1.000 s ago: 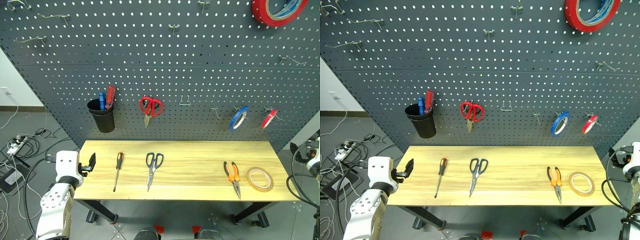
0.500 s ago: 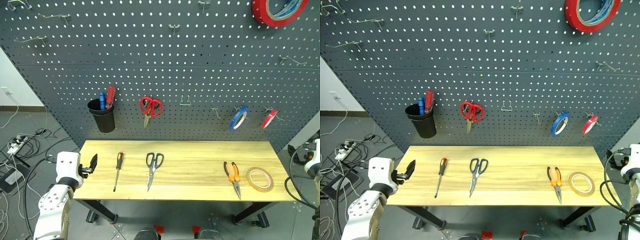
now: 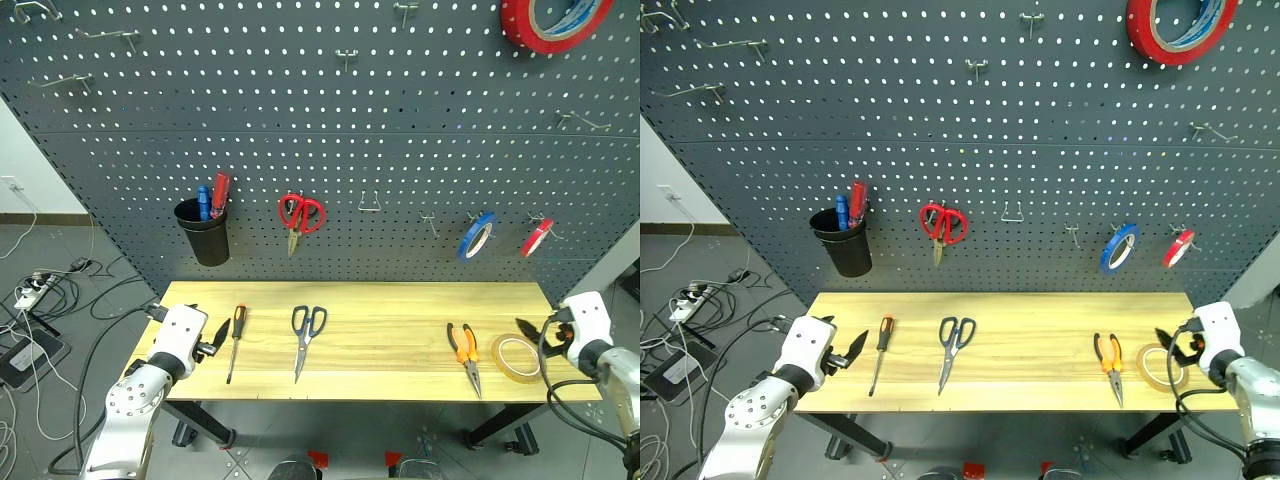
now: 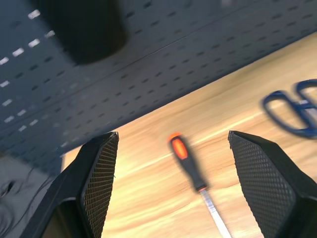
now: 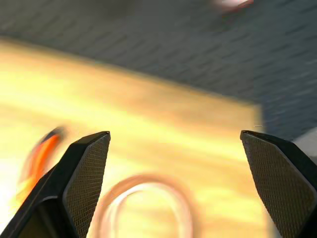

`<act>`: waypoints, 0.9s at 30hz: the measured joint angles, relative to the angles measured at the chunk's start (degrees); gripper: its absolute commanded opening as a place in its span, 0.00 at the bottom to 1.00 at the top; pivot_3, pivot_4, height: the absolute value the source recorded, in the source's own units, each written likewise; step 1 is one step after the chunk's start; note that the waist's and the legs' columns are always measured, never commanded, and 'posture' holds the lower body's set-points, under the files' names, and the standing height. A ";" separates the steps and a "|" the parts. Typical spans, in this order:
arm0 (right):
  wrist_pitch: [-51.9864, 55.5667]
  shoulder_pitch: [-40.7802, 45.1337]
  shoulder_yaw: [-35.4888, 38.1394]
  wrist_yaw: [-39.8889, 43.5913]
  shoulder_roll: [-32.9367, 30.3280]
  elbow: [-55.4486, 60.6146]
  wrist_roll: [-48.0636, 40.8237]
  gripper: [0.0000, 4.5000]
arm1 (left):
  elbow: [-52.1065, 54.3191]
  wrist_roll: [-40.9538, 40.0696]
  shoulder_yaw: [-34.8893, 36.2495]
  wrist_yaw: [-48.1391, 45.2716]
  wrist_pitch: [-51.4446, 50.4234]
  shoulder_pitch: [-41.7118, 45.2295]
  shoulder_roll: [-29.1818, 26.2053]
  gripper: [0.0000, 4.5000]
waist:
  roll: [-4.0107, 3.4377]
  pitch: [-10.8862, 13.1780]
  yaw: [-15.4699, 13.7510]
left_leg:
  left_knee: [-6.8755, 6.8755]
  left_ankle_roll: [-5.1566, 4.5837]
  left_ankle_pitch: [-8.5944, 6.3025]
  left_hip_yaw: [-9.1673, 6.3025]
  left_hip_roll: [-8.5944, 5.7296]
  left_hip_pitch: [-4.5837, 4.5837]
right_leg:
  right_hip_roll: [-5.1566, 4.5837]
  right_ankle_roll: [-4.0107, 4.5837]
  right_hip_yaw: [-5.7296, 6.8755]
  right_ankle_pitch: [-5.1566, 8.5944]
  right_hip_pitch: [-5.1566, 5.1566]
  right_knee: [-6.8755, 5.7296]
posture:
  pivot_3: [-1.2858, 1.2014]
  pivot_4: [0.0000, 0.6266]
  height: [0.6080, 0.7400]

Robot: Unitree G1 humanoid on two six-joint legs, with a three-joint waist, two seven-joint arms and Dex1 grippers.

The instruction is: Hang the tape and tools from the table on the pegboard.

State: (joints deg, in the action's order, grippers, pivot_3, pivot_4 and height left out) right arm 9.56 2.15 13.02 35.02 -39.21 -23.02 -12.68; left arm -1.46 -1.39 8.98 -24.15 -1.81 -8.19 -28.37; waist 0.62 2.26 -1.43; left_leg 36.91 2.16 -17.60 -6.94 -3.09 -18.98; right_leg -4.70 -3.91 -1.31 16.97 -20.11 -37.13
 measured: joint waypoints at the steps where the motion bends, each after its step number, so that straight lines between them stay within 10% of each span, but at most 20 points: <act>1: 2.25 -0.90 -0.39 -0.02 -0.04 2.37 0.02 1.00 | 1.00 0.09 -0.78 -0.76 0.03 0.01 -0.54 0.83 | -0.01 0.03 -0.01 | 0.00 0.00 0.00 -0.01 -0.01 -0.01 | 0.00 -0.01 0.02 0.00 -0.01 0.00 | 0.53 0.02 1.00; 13: 24.02 2.32 -5.45 -1.58 -0.30 11.03 1.38 1.00 | 12.42 -8.47 -12.16 -22.37 -14.45 12.70 -7.10 0.83 | -0.48 3.32 0.78 | 0.05 -0.04 0.04 -0.13 -0.02 -0.08 | 0.03 0.00 0.26 -0.05 0.02 -0.06 | 0.52 0.20 1.00; 27: 25.76 15.72 -13.50 -2.28 0.87 -9.24 8.68 1.00 | 6.24 -10.22 -20.83 -30.47 -17.33 29.10 -0.47 0.83 | -0.26 7.06 2.80 | 0.26 0.22 0.20 -0.16 -0.03 -1.89 | -0.20 0.01 0.43 -0.07 -1.60 -0.06 | 0.51 0.33 1.00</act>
State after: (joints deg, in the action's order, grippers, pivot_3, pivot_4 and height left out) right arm 35.32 17.88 -0.48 32.74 -38.34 -32.26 -4.00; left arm 4.78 -11.61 -11.85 -54.62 -19.14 20.91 -28.83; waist 0.36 9.32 1.36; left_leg 37.17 2.38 -17.41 -7.10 -3.12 -20.87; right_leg -4.90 -3.90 -0.88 16.90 -21.71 -37.19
